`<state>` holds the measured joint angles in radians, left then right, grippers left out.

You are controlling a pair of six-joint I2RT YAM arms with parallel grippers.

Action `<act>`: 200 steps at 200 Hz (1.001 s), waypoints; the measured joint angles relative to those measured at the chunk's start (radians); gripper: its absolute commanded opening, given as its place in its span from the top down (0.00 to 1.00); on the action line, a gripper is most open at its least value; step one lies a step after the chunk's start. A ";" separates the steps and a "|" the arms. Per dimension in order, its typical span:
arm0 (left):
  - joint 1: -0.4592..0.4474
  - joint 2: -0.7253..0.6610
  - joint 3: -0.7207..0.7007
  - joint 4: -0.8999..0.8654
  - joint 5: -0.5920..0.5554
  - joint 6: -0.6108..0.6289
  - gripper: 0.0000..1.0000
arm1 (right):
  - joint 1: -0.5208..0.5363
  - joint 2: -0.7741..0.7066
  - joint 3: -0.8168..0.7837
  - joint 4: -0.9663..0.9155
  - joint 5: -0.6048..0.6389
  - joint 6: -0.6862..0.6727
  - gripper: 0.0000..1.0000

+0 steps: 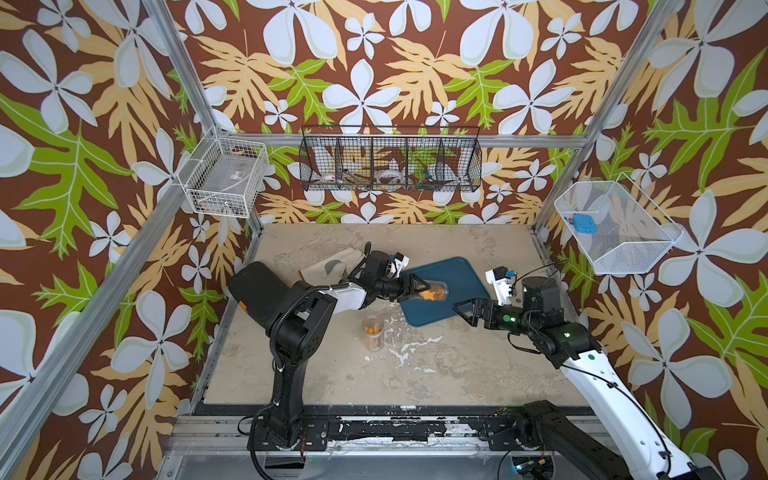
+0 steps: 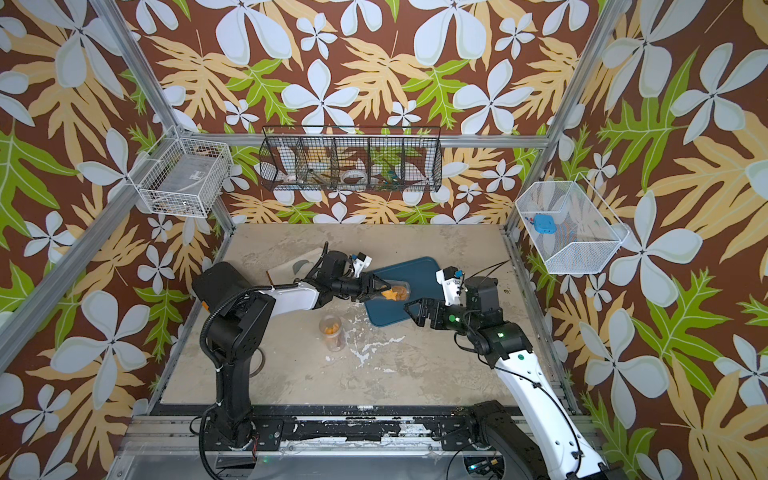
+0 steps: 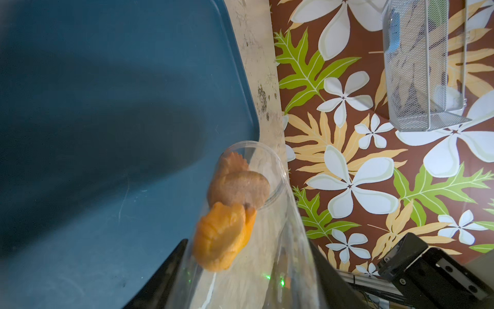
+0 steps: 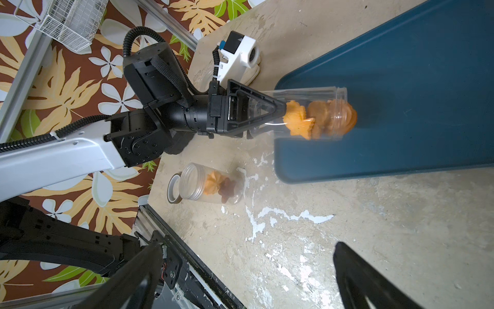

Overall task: Pour the cookies out of the jar
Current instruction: Pour the cookies in the jar onto the tray.

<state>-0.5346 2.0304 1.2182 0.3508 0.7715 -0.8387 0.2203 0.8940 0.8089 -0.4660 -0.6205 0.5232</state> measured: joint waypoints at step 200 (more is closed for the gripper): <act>-0.004 -0.023 0.032 -0.108 -0.058 0.070 0.61 | 0.000 0.000 -0.010 0.002 -0.001 0.015 0.00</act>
<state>-0.5388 2.0079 1.2507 0.2424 0.7139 -0.7685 0.2203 0.8940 0.7994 -0.4637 -0.6216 0.5385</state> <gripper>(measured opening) 0.634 0.997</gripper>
